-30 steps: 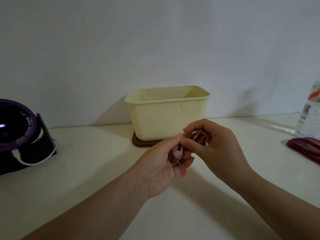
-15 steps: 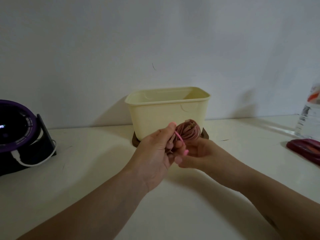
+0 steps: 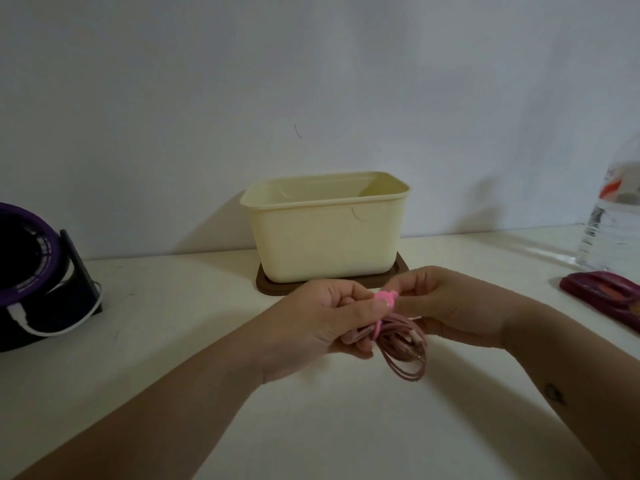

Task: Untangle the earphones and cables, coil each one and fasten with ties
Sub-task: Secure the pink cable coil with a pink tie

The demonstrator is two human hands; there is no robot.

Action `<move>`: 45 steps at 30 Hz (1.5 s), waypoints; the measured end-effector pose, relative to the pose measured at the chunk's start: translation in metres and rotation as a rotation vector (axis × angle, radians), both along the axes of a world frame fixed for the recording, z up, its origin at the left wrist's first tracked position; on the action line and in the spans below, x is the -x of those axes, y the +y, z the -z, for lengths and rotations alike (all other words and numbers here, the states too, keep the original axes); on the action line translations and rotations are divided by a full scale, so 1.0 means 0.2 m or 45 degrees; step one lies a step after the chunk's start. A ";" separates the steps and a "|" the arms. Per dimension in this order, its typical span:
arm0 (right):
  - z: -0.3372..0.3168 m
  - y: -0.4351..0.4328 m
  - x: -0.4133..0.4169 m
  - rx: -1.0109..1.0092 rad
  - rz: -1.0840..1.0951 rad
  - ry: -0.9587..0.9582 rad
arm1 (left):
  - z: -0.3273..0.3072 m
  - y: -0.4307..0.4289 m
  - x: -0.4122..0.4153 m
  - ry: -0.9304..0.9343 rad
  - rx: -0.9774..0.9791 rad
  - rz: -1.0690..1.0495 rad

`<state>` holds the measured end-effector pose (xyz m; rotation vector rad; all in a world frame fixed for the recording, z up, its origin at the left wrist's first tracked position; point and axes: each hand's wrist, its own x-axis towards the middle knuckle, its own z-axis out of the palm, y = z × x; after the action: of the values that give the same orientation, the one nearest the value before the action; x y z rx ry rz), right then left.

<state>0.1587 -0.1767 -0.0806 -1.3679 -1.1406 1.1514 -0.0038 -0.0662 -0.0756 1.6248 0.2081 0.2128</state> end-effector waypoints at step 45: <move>0.03 0.08 0.23 -0.368 0.444 -0.302 | 0.17 0.07 -0.08 -0.442 -0.083 -0.503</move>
<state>0.1129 -0.1607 -0.0858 -1.4289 -1.1266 0.5631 0.0119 -0.0525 -0.1102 1.5708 0.2550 0.8042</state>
